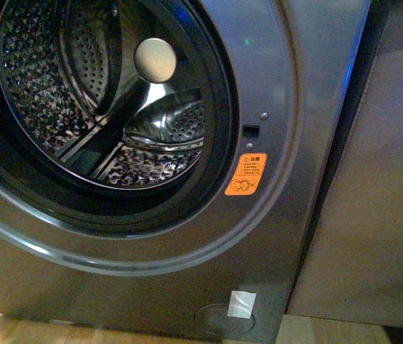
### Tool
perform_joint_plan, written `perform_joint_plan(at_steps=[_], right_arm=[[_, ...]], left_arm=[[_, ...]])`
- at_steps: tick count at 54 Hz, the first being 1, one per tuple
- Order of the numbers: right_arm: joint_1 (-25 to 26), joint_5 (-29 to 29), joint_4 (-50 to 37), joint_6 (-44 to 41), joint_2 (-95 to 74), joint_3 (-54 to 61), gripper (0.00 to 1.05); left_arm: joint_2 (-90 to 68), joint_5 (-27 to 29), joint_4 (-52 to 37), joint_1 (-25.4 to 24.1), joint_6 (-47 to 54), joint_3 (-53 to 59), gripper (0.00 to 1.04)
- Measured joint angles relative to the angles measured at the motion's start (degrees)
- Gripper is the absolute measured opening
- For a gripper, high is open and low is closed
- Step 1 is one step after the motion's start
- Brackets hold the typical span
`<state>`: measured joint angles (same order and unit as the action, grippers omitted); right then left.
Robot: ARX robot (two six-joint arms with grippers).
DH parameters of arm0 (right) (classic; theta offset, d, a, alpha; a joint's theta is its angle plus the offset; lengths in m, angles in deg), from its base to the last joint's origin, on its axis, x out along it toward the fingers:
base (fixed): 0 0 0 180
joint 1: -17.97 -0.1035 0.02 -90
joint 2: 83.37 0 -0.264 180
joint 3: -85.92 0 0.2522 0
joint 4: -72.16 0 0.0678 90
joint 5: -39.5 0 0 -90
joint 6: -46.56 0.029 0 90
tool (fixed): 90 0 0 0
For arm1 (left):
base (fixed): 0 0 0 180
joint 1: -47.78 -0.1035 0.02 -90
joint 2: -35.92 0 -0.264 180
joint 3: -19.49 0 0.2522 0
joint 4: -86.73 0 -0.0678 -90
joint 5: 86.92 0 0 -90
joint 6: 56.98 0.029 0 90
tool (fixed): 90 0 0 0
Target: Put clothes into washing machine
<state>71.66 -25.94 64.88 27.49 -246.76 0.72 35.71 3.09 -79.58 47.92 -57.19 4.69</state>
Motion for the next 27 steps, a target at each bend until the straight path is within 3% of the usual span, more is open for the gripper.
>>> perform_joint_plan(at_steps=[15, 27], right_arm=[[-3.5, 0.2, -2.6, 4.1, 13.6, 10.4, 0.09], [-6.2, 5.1, -2.8, 5.7, 30.5, 18.4, 0.06]], left_arm=[[0.0, 0.0, 0.0, 0.0, 0.0, 0.0, 0.98], [0.0, 0.0, 0.0, 0.0, 0.0, 0.0, 0.98]])
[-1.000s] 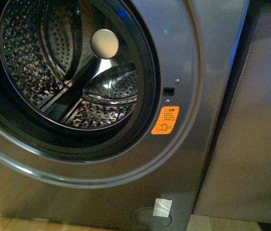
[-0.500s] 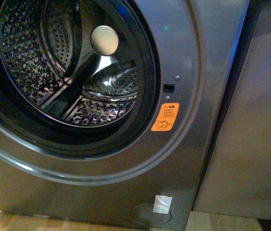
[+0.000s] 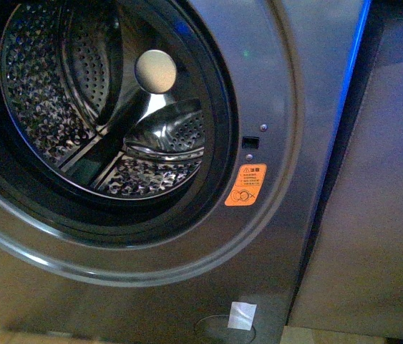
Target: Put clothes into washing machine
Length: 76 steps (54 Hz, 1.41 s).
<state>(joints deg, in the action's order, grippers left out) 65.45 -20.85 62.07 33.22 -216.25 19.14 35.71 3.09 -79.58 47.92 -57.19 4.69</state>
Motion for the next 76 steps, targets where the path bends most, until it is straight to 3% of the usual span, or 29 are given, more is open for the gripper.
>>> perform_joint_plan(at_steps=[20, 29, 39, 55, 70, 76], right_arm=[[-0.8, 12.3, 8.9, 6.7, 39.4, 0.5, 0.06], [-3.1, 14.7, 11.2, 13.6, 49.9, -10.5, 0.06], [-7.1, 12.9, 15.9, 19.5, 51.1, -28.4, 0.06], [-21.8, 7.1, 36.4, 23.2, 43.7, -67.9, 0.06], [-43.9, -3.9, 55.7, 19.5, 34.9, -96.1, 0.06], [-49.7, -5.7, 60.5, 17.7, 30.6, -103.7, 0.06]], left_arm=[[0.0, 0.0, 0.0, 0.0, 0.0, 0.0, 0.98], [0.0, 0.0, 0.0, 0.0, 0.0, 0.0, 0.98], [0.0, 0.0, 0.0, 0.0, 0.0, 0.0, 0.98], [0.0, 0.0, 0.0, 0.0, 0.0, 0.0, 0.98], [0.0, 0.0, 0.0, 0.0, 0.0, 0.0, 0.98], [0.0, 0.0, 0.0, 0.0, 0.0, 0.0, 0.98]])
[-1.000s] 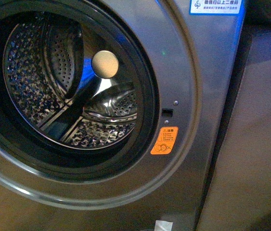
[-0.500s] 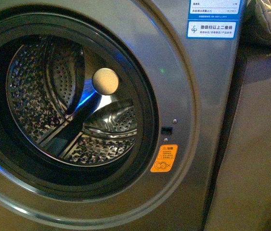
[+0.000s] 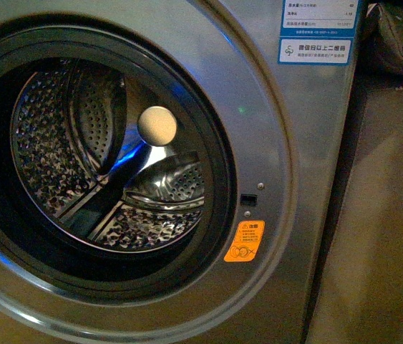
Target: Put clothes into washing machine
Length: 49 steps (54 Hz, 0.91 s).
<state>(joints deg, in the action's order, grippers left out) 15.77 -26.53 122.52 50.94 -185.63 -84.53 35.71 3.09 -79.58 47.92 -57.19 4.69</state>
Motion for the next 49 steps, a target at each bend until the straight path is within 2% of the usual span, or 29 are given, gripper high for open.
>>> perform_joint_plan(at_steps=[11, 12, 17, 21, 30, 40, 44, 47, 49], right_arm=[[-6.8, -4.9, 2.5, -1.1, -5.0, -6.0, 0.06], [-8.6, -5.9, 2.0, -1.4, -5.1, -6.2, 0.06], [-19.6, -6.2, -7.6, -2.6, 0.0, 6.6, 0.06], [-23.6, -4.1, -8.7, -3.1, 2.2, 11.4, 0.06], [-22.1, -5.9, -8.8, -3.1, 3.0, 12.0, 0.06], [-23.0, -4.7, -8.8, -3.1, 3.0, 12.1, 0.06], [-23.0, -4.8, -8.8, -3.1, 3.0, 12.1, 0.06], [-22.9, -4.9, -8.8, -3.1, 3.0, 12.1, 0.06], [-22.7, -5.0, -8.8, -3.1, 3.0, 12.1, 0.06]], left_arm=[[0.0, 0.0, 0.0, 0.0, 0.0, 0.0, 0.98], [0.0, 0.0, 0.0, 0.0, 0.0, 0.0, 0.98], [0.0, 0.0, 0.0, 0.0, 0.0, 0.0, 0.98], [0.0, 0.0, 0.0, 0.0, 0.0, 0.0, 0.98], [0.0, 0.0, 0.0, 0.0, 0.0, 0.0, 0.98], [0.0, -0.3, 0.0, -0.1, 0.0, 0.0, 0.98], [-3.6, -12.0, -5.6, -5.1, -5.0, -0.1, 0.98], [-11.1, -22.3, -14.7, -12.3, -9.0, -1.0, 0.98], [-20.7, -30.6, -24.7, -19.5, -12.4, -4.3, 0.98]])
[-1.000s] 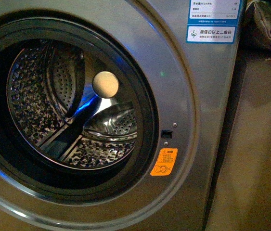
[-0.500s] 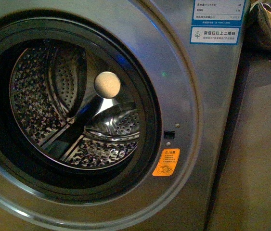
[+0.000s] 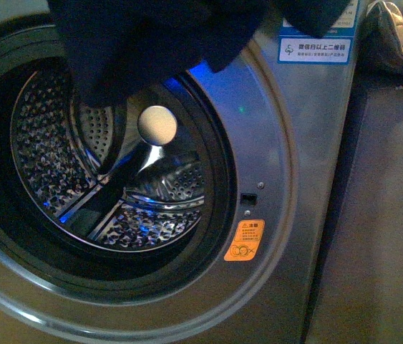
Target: Put clothes into washing machine
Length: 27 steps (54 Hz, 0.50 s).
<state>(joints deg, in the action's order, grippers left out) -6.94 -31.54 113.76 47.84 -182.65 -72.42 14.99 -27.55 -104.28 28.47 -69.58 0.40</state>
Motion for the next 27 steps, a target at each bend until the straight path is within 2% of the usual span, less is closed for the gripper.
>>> perform_joint_plan(at_steps=[4, 6, 12, 19, 27], right_arm=[[0.1, -0.1, 0.0, 0.0, 0.0, 0.0, 0.06], [0.1, -0.1, 0.0, 0.0, 0.0, 0.0, 0.06], [0.1, 0.0, 0.0, 0.0, 0.0, 0.0, 0.06], [0.1, -0.1, 0.0, 0.0, 0.0, 0.0, 0.06], [0.1, -0.1, 0.0, 0.0, 0.0, 0.0, 0.06]], left_arm=[[-11.7, -4.9, -11.0, -6.0, -2.8, -7.0, 0.98], [-16.1, -6.7, -14.7, -7.3, -4.2, -10.5, 0.98], [-29.1, -10.6, -20.4, -7.6, -8.2, -23.5, 0.98], [-38.2, -13.2, -17.9, -1.6, -14.8, -40.6, 0.98], [-36.7, -15.2, -13.5, 8.5, -16.0, -47.6, 0.98]])
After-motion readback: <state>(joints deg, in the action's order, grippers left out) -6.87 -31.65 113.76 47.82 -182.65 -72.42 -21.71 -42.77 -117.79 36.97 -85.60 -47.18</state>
